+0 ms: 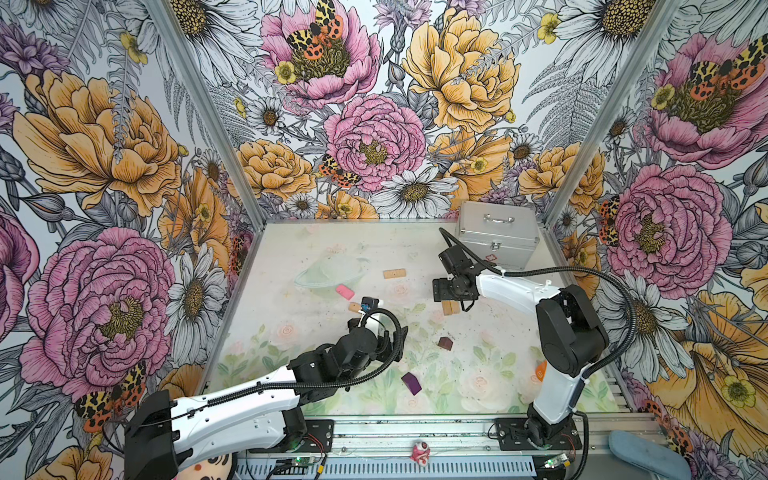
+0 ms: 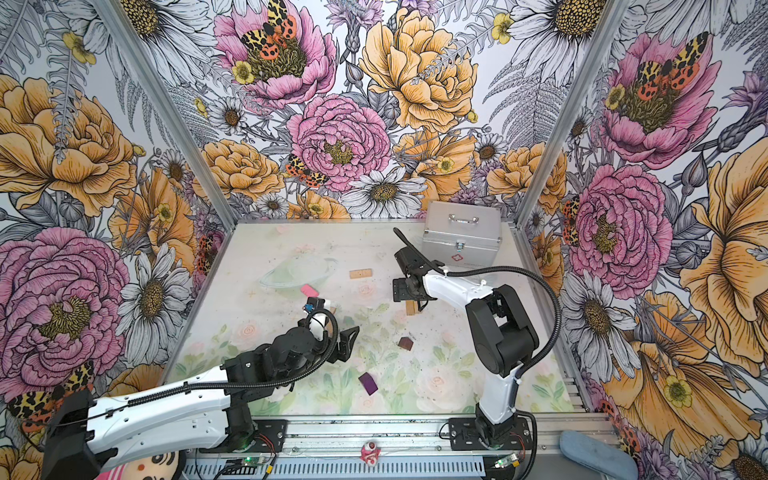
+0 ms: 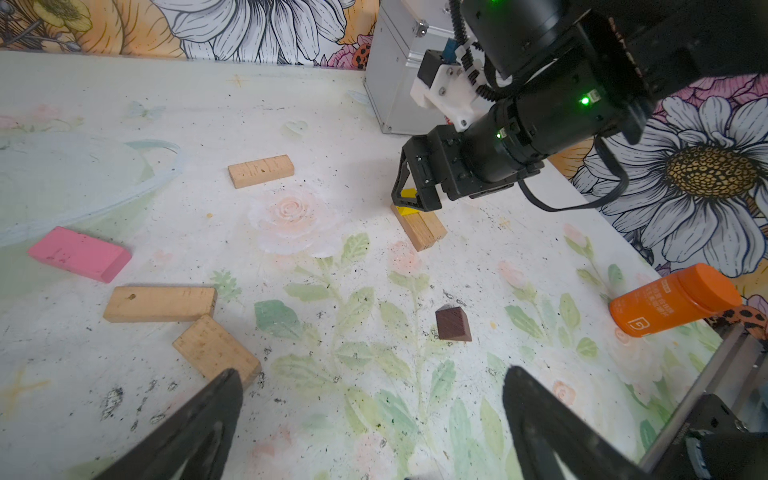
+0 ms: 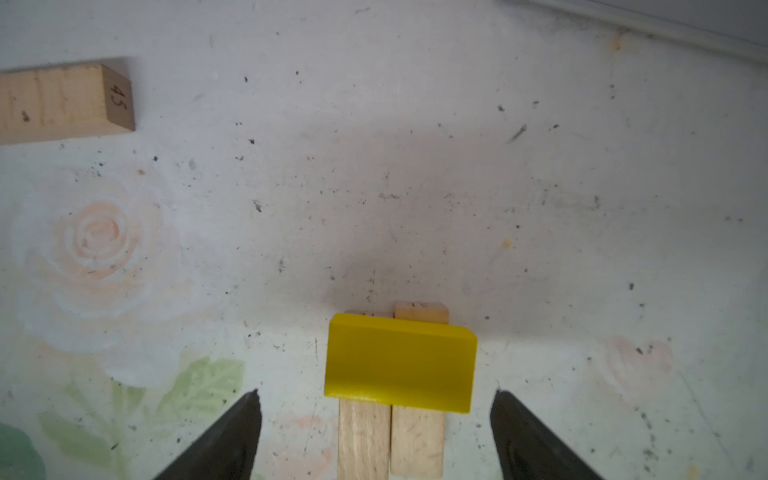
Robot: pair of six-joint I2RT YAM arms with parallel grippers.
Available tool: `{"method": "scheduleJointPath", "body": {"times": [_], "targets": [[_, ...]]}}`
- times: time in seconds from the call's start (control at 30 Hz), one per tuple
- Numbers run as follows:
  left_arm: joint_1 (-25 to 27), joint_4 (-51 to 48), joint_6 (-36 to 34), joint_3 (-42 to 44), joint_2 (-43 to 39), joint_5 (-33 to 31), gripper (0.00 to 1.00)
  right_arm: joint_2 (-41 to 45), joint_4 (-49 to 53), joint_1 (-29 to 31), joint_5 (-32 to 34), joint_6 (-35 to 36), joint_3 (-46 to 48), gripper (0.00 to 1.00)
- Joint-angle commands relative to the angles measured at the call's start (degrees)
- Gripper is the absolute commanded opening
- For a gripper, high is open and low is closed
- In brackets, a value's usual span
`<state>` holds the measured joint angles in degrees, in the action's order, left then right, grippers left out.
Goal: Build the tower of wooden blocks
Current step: 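Raise the right gripper while the left arm moves toward the pink block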
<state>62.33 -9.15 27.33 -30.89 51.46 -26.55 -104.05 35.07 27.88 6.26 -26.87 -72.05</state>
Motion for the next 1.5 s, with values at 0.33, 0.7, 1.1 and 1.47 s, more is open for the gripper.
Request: {"method": "scheduleJointPath", "body": {"times": [0.33,0.7,1.1,1.47], "targets": [[-0.5,-9.6,7.3,6.2,-15.3,-4.8,0.99,3.6,2.8,4.4,1.8,-0.5,-4.0,0.88],[2.7,-15.9,12.8,10.5,-27.9,-7.2,0.99,4.9,4.3,8.9,2.2,-2.5,-5.4,0.88],[7.1,-19.2,15.6,11.7,-30.3,-8.2,0.97,4.4,6.2,13.0,3.5,-4.1,-7.5,0.88],[8.5,-20.8,16.9,12.3,-32.1,-9.1,0.97,4.9,6.4,14.3,4.3,-4.7,-6.6,0.88]]}}
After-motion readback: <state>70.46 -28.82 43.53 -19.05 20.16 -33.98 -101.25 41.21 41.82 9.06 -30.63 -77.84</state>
